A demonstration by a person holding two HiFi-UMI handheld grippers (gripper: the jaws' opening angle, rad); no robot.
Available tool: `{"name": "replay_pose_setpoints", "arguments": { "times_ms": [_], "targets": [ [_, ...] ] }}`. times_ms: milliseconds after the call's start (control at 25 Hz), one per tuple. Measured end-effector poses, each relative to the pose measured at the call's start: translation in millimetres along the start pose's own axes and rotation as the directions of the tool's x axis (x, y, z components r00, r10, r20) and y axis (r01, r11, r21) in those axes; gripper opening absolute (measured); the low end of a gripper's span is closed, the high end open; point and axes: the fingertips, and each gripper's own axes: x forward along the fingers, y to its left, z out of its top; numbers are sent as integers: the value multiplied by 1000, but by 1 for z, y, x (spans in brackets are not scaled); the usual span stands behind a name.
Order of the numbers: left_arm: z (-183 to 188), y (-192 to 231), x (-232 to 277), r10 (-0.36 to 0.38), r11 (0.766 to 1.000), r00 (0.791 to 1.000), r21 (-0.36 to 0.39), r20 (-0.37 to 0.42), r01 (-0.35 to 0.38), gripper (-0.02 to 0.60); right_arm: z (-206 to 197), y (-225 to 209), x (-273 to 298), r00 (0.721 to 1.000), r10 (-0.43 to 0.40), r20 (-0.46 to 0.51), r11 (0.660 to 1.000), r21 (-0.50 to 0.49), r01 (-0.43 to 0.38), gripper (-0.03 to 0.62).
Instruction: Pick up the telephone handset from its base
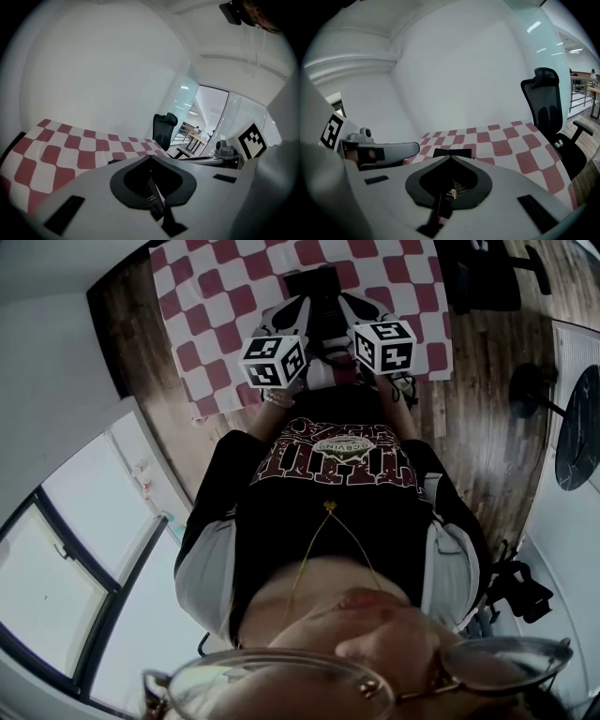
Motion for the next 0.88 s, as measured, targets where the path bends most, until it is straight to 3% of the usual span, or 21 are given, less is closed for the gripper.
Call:
{"name": "replay_pose_setpoints", "arguments": {
  "times_ms": [880],
  "targets": [
    [-32, 42, 18, 148, 983, 985, -96, -92, -157, 9, -26, -17, 40, 979, 91, -185, 995, -19, -96, 17]
  ]
}}
